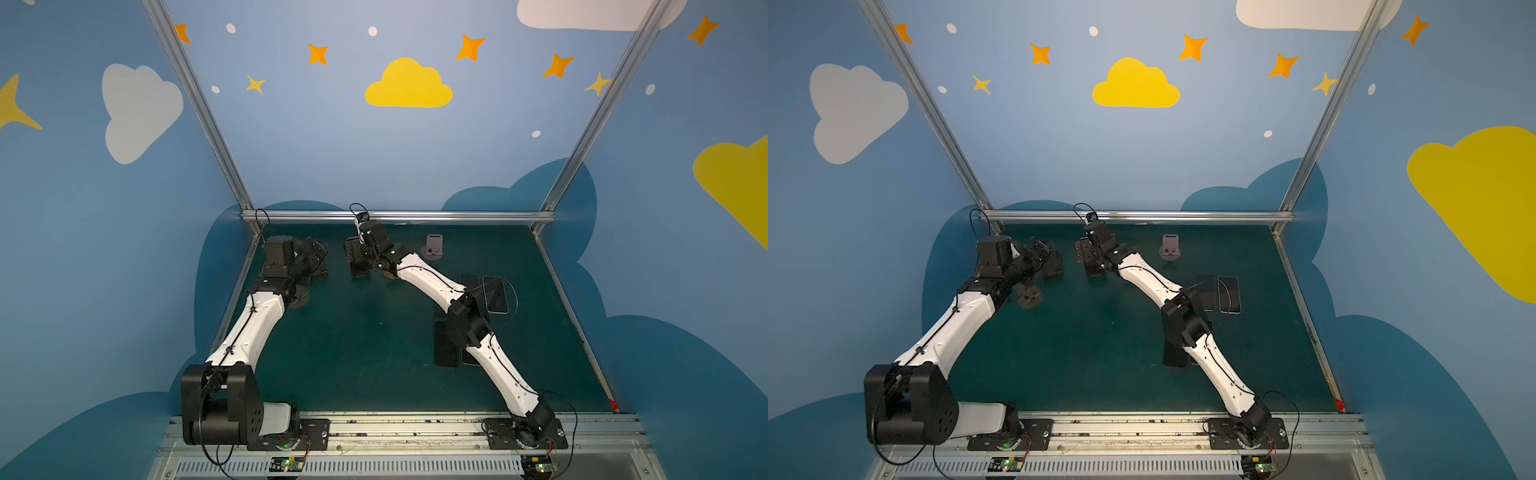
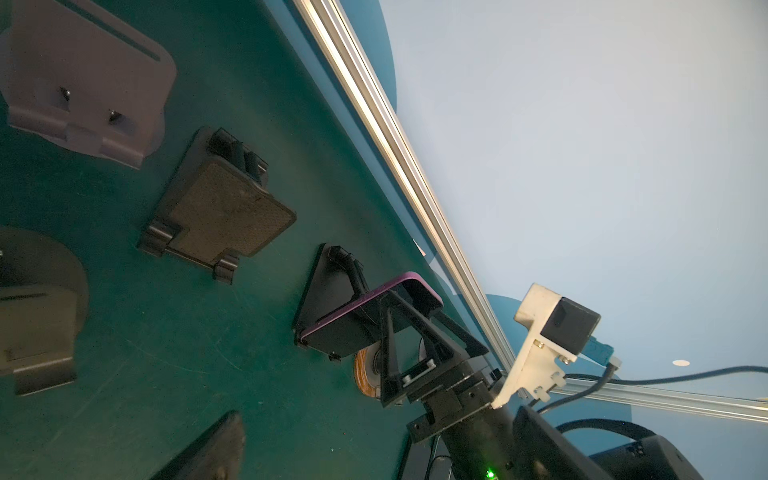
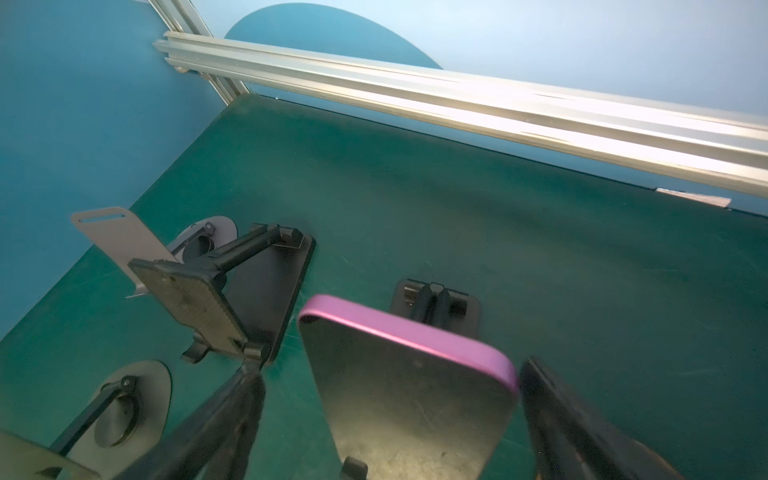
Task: Remove the phone from the phone stand
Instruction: 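Close the right gripper on the top of the pink-edged phone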
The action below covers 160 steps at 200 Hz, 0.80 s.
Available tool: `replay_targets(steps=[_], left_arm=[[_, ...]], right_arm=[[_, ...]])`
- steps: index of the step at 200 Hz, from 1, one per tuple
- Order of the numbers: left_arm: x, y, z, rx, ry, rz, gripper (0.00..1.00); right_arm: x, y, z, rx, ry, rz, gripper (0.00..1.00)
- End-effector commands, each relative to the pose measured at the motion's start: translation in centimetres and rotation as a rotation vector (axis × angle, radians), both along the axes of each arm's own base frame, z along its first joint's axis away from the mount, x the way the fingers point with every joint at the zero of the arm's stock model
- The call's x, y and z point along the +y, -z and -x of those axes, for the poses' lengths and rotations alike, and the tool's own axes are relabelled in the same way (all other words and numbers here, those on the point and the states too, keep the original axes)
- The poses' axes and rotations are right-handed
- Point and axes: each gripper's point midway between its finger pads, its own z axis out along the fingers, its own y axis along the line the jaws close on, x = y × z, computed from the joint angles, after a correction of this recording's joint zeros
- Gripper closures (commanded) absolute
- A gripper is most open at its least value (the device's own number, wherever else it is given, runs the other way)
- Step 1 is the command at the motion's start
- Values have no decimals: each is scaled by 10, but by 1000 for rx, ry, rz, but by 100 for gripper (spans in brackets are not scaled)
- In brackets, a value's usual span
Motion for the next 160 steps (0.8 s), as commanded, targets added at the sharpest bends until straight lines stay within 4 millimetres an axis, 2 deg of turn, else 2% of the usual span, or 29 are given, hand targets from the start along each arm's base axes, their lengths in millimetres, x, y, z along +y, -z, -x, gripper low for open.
replay_targets(steps=[1, 84, 160], left_arm=[[-1, -5, -2, -18, 8, 8, 0], [-1, -9, -1, -31, 8, 8, 0], [-1, -8, -2, -30, 9, 13, 0]], right_arm=[[-2, 4, -5, 11, 33, -14, 4], [-4, 30, -10, 2, 80, 47, 5], [8, 35, -6, -14, 51, 41, 12]])
